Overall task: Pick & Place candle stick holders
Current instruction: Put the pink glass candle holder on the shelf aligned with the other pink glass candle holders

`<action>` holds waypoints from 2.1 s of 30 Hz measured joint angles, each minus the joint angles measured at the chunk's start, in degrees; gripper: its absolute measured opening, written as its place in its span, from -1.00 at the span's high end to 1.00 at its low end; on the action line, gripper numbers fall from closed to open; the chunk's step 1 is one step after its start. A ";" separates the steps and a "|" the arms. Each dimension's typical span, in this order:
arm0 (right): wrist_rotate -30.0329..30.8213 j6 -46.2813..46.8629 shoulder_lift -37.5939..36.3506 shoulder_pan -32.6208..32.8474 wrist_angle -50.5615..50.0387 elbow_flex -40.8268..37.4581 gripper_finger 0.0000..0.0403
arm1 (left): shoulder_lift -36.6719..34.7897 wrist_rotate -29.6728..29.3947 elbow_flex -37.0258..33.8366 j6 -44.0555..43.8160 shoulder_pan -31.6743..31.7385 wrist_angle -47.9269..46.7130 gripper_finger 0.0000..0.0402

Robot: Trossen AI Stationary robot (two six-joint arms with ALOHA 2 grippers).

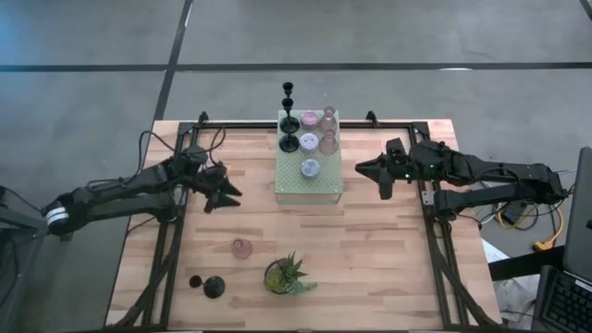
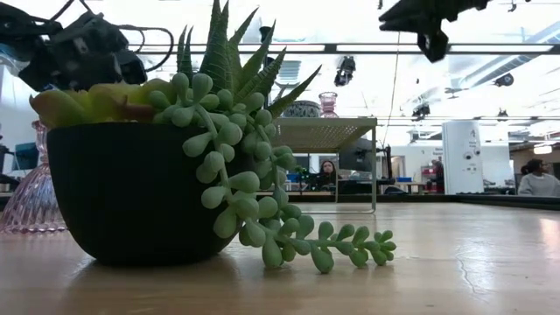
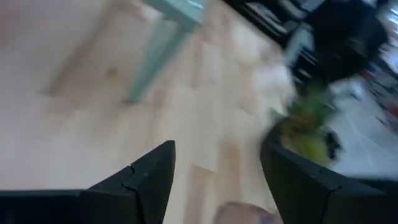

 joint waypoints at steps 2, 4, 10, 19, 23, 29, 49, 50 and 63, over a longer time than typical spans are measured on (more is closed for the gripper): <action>0.08 1.62 0.15 -0.02 -0.77 0.00 0.75 | -0.02 3.11 0.00 1.49 -1.24 -0.01 -0.19; 0.04 2.55 0.15 -0.02 -0.91 0.00 0.76 | -0.04 4.07 0.00 1.77 -3.29 -0.06 -0.18; 0.00 2.85 -0.03 0.00 -0.80 0.00 0.76 | 0.00 0.17 2.23 10.70 -16.50 -7.39 -0.16; -0.01 2.80 -0.05 -0.02 -0.80 0.00 0.76 | 1.49 -19.13 2.62 13.12 -35.48 -10.94 -0.11; 0.22 2.66 -0.03 -0.02 -0.78 0.00 0.76 | 4.41 -20.08 1.75 12.99 -38.99 -10.50 -0.11; 1.06 2.67 -0.03 -0.02 -0.76 0.00 0.76 | 9.44 -20.19 1.75 13.70 -39.88 -7.39 -0.11; 1.31 2.20 -0.03 -0.02 -0.73 0.00 0.76 | 21.73 -21.04 14.25 3.59 -39.77 -13.25 -0.01; 1.31 2.20 -0.03 -0.02 -0.73 0.00 0.76 | 22.98 -21.02 14.79 2.80 -39.77 -13.37 0.00; 1.35 1.34 -0.03 -0.02 -0.76 0.00 0.76 | 33.95 -19.85 20.84 -1.41 -39.77 -15.50 0.51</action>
